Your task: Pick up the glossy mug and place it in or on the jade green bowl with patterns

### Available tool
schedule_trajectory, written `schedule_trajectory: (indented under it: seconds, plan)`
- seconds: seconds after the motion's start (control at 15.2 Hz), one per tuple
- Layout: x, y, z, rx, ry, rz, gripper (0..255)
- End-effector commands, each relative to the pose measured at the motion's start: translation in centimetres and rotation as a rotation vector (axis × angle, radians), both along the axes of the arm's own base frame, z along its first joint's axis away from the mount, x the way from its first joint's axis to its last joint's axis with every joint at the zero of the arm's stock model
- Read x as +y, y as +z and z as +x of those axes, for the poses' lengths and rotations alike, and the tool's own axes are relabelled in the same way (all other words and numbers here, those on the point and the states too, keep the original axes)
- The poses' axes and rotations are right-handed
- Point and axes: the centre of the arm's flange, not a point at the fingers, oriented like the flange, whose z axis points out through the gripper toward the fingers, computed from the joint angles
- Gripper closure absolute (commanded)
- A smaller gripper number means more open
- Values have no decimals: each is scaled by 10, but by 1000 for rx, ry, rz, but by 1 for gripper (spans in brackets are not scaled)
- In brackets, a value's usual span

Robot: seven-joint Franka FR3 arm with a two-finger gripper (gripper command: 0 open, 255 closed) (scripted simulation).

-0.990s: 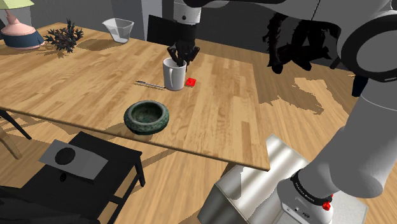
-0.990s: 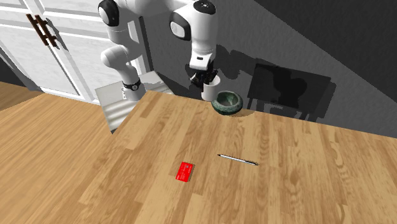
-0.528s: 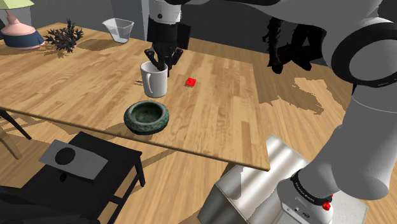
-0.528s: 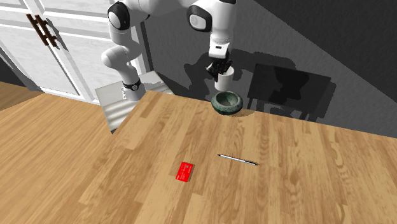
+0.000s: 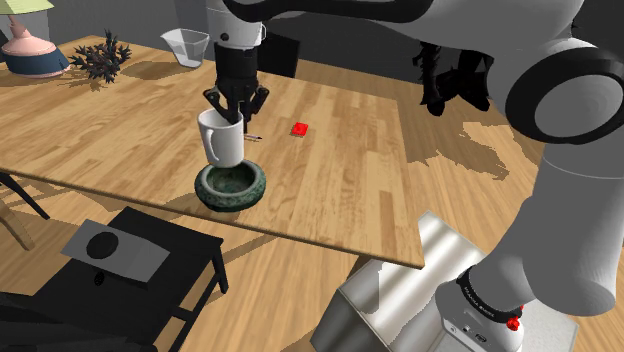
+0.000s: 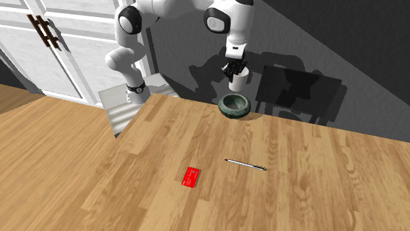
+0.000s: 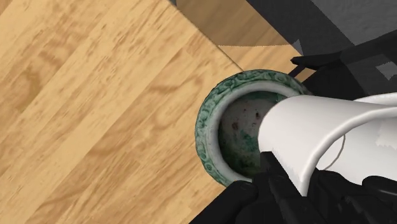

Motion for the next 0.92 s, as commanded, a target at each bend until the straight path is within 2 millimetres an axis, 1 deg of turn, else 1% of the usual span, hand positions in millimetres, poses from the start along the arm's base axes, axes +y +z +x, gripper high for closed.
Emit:
schedule_trajectory:
  seconds: [0.0,0.73,0.79,0.86]
  plan:
    - [1,-11,0,-1,0,0,255]
    - [1,-69,0,-1,0,0,255]
    - [1,-73,0,-1,0,0,255]
    - [1,-73,0,-1,0,0,255]
